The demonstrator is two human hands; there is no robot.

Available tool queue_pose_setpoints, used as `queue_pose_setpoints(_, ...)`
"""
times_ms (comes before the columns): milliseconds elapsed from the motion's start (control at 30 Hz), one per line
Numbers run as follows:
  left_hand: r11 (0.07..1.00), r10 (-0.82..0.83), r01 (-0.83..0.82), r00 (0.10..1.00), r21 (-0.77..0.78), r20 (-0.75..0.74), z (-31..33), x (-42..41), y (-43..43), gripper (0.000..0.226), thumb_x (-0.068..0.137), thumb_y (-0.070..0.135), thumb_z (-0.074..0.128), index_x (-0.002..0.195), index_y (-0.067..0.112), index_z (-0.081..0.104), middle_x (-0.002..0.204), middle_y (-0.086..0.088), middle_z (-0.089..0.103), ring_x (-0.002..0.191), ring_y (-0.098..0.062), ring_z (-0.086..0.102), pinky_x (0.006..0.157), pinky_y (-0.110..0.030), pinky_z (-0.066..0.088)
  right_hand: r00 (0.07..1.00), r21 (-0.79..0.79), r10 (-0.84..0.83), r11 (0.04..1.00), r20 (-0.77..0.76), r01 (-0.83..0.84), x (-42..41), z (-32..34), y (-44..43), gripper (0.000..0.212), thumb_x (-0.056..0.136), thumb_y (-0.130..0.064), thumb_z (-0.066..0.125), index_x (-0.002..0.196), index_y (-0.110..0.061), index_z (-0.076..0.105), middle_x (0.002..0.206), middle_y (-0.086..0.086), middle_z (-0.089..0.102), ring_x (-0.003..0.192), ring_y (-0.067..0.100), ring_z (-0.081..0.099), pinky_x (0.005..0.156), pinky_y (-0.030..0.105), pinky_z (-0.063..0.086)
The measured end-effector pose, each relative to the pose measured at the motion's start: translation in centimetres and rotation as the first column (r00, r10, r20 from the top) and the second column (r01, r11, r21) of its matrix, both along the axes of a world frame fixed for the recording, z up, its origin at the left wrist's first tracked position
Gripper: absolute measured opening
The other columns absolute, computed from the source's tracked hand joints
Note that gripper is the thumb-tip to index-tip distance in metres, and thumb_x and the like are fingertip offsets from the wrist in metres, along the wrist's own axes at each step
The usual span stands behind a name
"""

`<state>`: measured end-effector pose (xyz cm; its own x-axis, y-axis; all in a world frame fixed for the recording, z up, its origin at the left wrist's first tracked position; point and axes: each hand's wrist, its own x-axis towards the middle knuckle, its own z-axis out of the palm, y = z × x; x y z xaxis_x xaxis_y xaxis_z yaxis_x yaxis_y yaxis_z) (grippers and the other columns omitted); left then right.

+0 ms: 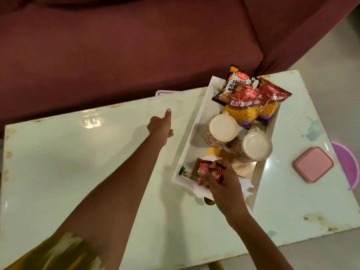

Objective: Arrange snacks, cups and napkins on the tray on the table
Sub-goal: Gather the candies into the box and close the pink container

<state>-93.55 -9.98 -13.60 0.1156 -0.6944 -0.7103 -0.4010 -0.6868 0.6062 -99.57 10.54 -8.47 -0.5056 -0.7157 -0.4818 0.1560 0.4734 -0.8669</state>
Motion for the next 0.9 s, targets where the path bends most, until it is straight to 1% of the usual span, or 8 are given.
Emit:
queue_pose_setpoints(133, 0.951, 0.302, -0.279, 0.928, 0.130, -0.219, -1.4, -1.0, -0.6, 0.029, 0.090, 0.031, 0.054, 0.097, 0.005, 0.042, 0.086, -0.016, 0.057, 0.068, -0.023, 0.060, 0.076, -0.036, 0.057, 1.000, 0.007, -0.001, 1.000, 0.020, 0.000, -0.2, -0.8, 0.2, 0.021, 0.085, -0.013, 0.064, 0.079, -0.028, 0.051, 0.070, -0.008, 0.065, 0.067, 0.006, 0.063, 0.065, 0.017, 0.049)
queue_pose_setpoints(233, 0.939, 0.343, -0.324, 0.891, 0.112, -0.298, -2.0, -1.2, -0.8, 0.028, 0.092, 0.023, 0.052, 0.106, 0.000, 0.049, 0.082, -0.013, 0.057, 0.062, -0.021, 0.059, 0.068, -0.032, 0.058, 1.000, 0.000, 0.010, 1.000, 0.000, -0.010, -0.3, -0.9, 0.1, 0.021, 0.085, -0.011, 0.063, 0.078, -0.027, 0.050, 0.065, -0.011, 0.065, 0.065, 0.004, 0.062, 0.063, 0.014, 0.049)
queue_pose_setpoints(367, 0.950, 0.310, -0.304, 0.898, 0.069, -0.313, -1.9, -1.0, -1.6, 0.020, 0.090, 0.013, 0.049, 0.101, -0.004, 0.054, 0.082, -0.013, 0.059, 0.065, -0.020, 0.061, 0.071, -0.031, 0.058, 1.000, -0.010, 0.018, 1.000, -0.023, -0.018, -0.4, -0.7, -0.2, 0.021, 0.085, -0.010, 0.063, 0.077, -0.025, 0.051, 0.065, -0.020, 0.064, 0.062, -0.003, 0.059, 0.058, 0.007, 0.045)
queue_pose_setpoints(467, 0.963, 0.269, -0.267, 0.917, 0.049, -0.293, -1.3, -0.3, -1.7, 0.017, 0.088, 0.012, 0.050, 0.082, -0.002, 0.055, 0.075, -0.011, 0.060, 0.066, -0.019, 0.063, 0.073, -0.030, 0.058, 1.000, -0.022, -0.009, 1.000, -0.004, 0.009, -0.3, 0.0, -0.5, 0.018, 0.085, -0.012, 0.063, 0.079, -0.025, 0.052, 0.075, -0.006, 0.067, 0.071, 0.012, 0.064, 0.061, 0.010, 0.047)
queue_pose_setpoints(567, 0.972, 0.223, -0.235, 0.943, -0.019, -0.248, -0.2, 1.1, -0.3, 0.021, 0.085, 0.012, 0.052, 0.066, 0.003, 0.055, 0.070, -0.010, 0.062, 0.063, -0.018, 0.063, 0.063, -0.025, 0.058, 0.999, -0.026, -0.033, 0.999, -0.002, 0.033, -0.1, 0.8, -0.8, 0.017, 0.085, -0.014, 0.063, 0.081, -0.025, 0.051, 0.078, 0.000, 0.067, 0.070, 0.017, 0.065, 0.059, 0.012, 0.048)
queue_pose_setpoints(667, 0.973, 0.171, -0.202, 0.954, -0.109, -0.244, 1.0, 3.9, 2.3, 0.020, 0.084, 0.014, 0.055, 0.065, 0.006, 0.056, 0.067, -0.008, 0.062, 0.060, -0.017, 0.062, 0.059, -0.022, 0.057, 1.000, -0.046, -0.017, 0.999, -0.013, 0.017, 0.4, 1.7, -1.2, 0.018, 0.084, -0.012, 0.064, 0.086, -0.024, 0.050, 0.076, -0.009, 0.065, 0.067, 0.007, 0.064, 0.061, 0.017, 0.052)
queue_pose_setpoints(767, 0.975, 0.064, -0.104, 0.977, -0.194, -0.202, 2.0, 7.1, 5.6, 0.018, 0.083, 0.014, 0.056, 0.066, 0.009, 0.058, 0.063, -0.005, 0.062, 0.057, -0.014, 0.063, 0.062, -0.024, 0.057, 0.996, -0.070, 0.030, 0.997, -0.081, -0.036, 1.3, 2.5, -2.0, 0.023, 0.083, -0.008, 0.065, 0.097, -0.018, 0.049, 0.075, -0.015, 0.061, 0.064, -0.008, 0.062, 0.057, 0.008, 0.049)
queue_pose_setpoints(900, 0.971, -0.078, 0.039, 0.984, -0.235, -0.159, 3.2, 10.7, 10.1, 0.017, 0.083, 0.015, 0.058, 0.072, 0.004, 0.061, 0.061, -0.001, 0.066, 0.054, -0.008, 0.065, 0.058, -0.019, 0.055, 0.970, -0.060, 0.138, 0.987, -0.198, -0.152, 3.2, 3.0, -3.2, 0.031, 0.083, -0.010, 0.066, 0.101, -0.022, 0.045, 0.070, -0.017, 0.060, 0.060, -0.004, 0.063, 0.056, 0.014, 0.053)
